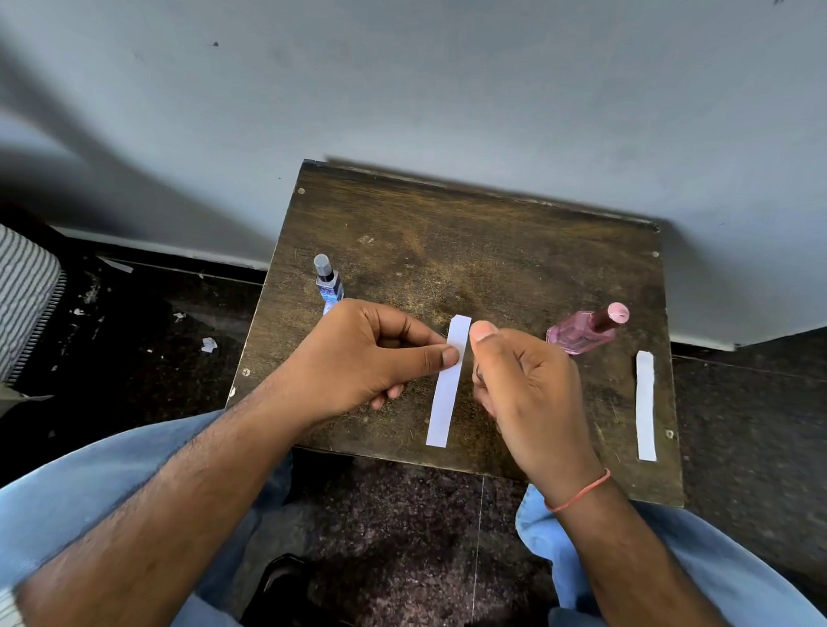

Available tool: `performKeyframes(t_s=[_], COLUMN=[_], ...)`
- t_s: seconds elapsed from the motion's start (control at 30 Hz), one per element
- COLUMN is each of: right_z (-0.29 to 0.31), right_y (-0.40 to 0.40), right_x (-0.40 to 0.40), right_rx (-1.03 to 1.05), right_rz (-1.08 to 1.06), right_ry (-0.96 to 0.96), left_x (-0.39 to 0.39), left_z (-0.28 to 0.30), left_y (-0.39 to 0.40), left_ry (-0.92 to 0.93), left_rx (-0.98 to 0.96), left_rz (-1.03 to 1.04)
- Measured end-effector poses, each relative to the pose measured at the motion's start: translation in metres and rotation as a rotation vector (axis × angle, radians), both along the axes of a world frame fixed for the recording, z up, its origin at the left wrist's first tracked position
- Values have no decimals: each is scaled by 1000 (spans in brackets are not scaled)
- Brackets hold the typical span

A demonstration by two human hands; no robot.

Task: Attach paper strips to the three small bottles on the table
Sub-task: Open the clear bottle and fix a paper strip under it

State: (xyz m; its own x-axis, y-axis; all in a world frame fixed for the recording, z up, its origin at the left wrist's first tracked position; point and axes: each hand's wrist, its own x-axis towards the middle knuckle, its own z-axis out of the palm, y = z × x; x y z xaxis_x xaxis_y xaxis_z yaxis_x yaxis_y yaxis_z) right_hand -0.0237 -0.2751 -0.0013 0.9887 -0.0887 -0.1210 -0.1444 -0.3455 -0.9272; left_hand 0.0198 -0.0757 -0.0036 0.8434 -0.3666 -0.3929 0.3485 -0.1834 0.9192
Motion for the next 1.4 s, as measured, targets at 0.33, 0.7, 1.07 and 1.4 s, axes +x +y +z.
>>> performKeyframes(t_s=[0.33,0.7,1.07,1.4], right_z=[-3,-4,-1,1], right_y=[-1,-2,-2,-2], right_x=[2,4,3,3], right_rx=[-4,0,-17,-34], right_rz=[-51,-97,-109,-109], right_ry=[38,41,22,-7], left_x=[1,1,1,1], left_z=[-2,-1,2,1], left_y=[1,1,0,1], left_ry=[6,15,9,3], left_rx=[4,11,27,33], left_rz=[32,36,33,28])
